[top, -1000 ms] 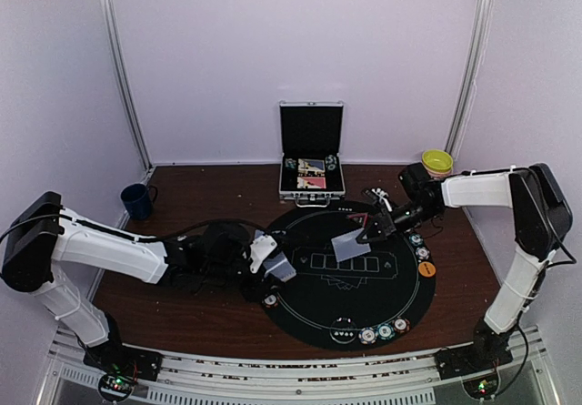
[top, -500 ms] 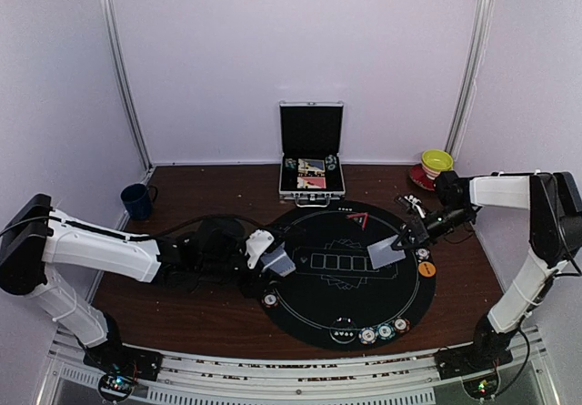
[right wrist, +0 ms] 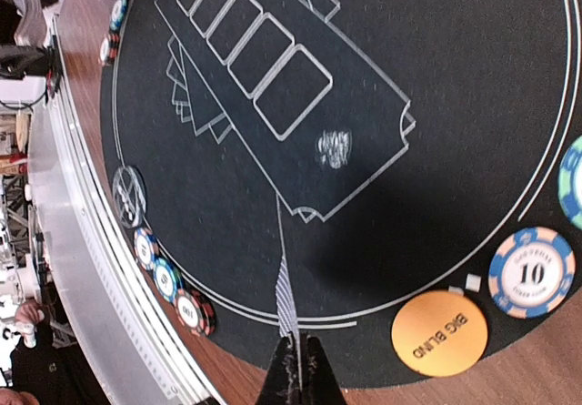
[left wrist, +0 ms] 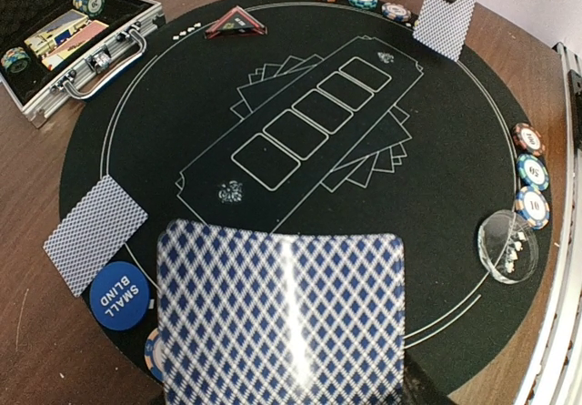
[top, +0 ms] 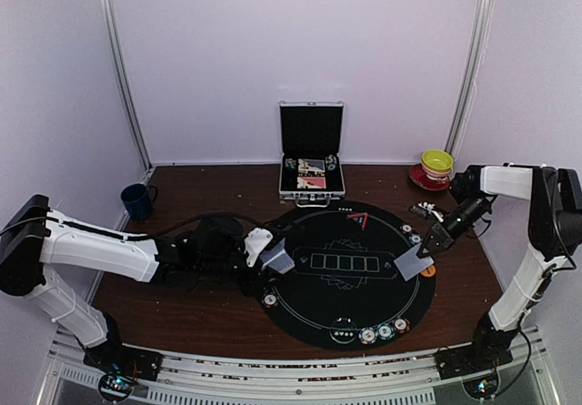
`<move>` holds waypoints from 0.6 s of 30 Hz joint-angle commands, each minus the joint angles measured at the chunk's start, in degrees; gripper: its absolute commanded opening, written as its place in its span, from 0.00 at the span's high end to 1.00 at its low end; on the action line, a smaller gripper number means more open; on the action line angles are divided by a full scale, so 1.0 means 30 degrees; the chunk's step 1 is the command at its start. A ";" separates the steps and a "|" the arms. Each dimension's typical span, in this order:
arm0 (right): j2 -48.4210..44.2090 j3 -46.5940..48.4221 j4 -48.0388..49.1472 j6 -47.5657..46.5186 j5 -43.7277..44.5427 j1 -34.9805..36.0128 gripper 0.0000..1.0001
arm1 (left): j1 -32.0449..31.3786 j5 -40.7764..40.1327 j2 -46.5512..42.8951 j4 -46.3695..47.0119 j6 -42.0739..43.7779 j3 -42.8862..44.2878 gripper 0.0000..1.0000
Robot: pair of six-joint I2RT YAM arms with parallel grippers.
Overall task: Distribute texas hold em gaming equipment
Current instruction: Distribute the poker card in the big blind area.
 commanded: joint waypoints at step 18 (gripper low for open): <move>0.1414 -0.1080 -0.0860 -0.1692 0.4074 -0.0409 0.85 | -0.0108 -0.0187 -0.0287 0.0587 0.0063 0.0210 0.47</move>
